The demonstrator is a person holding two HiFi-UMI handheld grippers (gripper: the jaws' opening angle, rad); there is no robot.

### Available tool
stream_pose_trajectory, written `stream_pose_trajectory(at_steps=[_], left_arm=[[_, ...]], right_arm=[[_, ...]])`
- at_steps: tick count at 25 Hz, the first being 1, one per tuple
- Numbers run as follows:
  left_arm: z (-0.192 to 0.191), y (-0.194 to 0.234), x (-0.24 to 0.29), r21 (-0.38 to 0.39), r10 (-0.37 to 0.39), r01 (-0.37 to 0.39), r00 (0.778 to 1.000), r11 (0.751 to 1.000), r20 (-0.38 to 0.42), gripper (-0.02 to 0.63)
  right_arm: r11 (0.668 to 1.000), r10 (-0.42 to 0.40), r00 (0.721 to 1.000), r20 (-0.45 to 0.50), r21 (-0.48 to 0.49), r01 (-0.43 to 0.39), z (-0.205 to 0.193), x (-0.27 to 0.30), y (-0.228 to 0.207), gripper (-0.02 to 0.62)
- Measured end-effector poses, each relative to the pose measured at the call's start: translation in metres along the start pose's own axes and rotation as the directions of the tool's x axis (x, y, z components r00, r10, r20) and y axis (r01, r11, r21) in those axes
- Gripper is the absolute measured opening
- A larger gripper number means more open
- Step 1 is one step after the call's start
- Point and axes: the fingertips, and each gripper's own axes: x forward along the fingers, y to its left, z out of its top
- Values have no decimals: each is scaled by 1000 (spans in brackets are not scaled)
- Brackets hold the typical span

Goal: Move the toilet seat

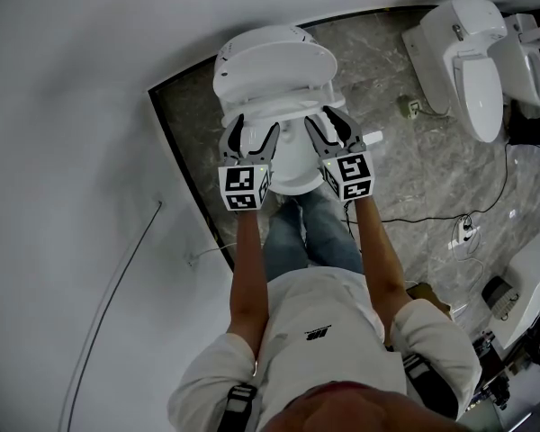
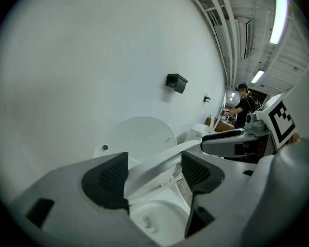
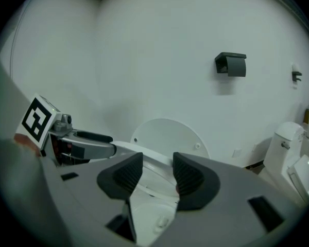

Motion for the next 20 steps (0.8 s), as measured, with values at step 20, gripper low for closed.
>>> stream_pose_trajectory(at_steps=[20], left_arm=[[20, 14, 17, 14, 42, -42, 999, 999, 20, 319]], right_arm=[[1000, 8, 1000, 1, -18, -8, 20, 21, -12, 183]])
